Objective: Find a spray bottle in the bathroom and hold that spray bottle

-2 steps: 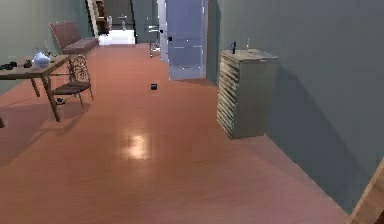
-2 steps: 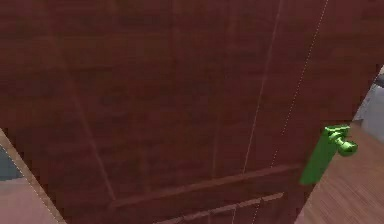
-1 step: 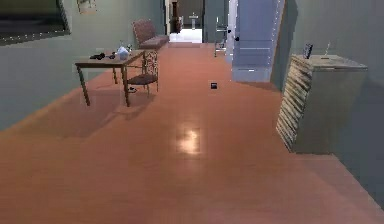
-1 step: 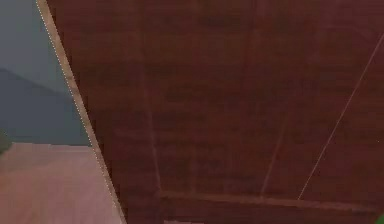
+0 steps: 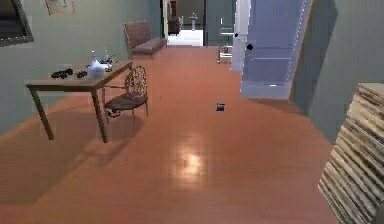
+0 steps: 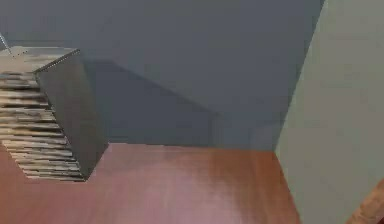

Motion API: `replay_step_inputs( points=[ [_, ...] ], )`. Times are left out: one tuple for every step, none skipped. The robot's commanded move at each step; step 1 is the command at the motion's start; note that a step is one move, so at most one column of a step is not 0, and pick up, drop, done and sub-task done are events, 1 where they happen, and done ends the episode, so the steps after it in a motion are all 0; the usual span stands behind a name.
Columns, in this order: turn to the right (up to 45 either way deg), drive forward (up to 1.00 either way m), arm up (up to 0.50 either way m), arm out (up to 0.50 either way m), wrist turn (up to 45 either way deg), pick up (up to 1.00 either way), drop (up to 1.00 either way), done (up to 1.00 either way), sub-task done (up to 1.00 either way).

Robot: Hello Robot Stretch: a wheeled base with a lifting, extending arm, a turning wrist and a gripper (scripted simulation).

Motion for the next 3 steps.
replay_step_inputs(
  points=[
    [0.0,1.00,0.00,0.00,0.0,0.00,0.00,0.00,0.00],
    [0.0,1.00,0.00,0.00,0.0,0.00,0.00,0.00,0.00],
    [0.0,1.00,0.00,0.00,0.0,0.00,0.00,0.00,0.00]
  ],
)
